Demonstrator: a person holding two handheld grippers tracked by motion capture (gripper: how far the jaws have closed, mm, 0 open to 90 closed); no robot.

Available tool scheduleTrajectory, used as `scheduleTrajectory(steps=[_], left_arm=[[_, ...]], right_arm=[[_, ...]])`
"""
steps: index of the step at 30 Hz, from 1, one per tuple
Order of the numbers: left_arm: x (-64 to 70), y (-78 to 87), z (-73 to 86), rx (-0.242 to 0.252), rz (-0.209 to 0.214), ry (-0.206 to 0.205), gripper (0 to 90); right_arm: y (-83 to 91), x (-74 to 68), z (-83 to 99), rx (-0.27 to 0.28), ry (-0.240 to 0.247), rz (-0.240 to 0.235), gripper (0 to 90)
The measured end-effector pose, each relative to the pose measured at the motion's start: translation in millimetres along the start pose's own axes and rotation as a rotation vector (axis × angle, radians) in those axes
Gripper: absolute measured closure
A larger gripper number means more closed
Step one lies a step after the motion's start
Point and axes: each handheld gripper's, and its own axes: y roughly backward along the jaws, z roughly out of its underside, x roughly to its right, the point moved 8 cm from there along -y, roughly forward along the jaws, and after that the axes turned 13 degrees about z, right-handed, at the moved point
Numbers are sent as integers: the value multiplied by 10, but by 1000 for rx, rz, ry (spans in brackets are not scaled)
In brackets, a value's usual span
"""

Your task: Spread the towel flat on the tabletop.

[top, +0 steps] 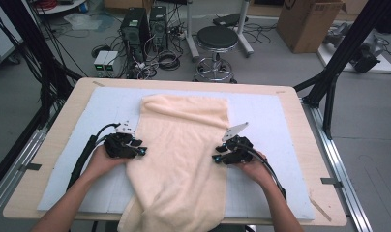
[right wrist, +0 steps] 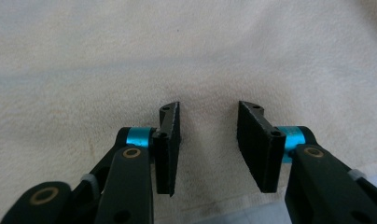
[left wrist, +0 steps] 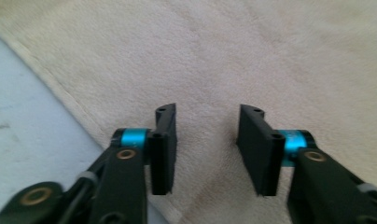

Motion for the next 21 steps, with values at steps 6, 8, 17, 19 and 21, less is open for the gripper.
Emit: scheduleTrajectory(steps=[6, 8, 17, 19, 21], left_arm=[[92, 19, -4, -25, 15, -22, 854], [134, 78, 8, -17, 46, -9, 857], [397, 283, 74, 20, 180, 1, 856], [432, 319, 75, 31, 196, 0, 852], [428, 332, 82, 35, 211, 12, 830]], right_arm=[[48, -1, 34, 14, -20, -36, 855], [95, -6, 57, 12, -9, -33, 858], [296, -107, 112, 42, -20, -129, 862], [322, -134, 127, 34, 3, -138, 859], [365, -156, 126, 46, -14, -180, 853]])
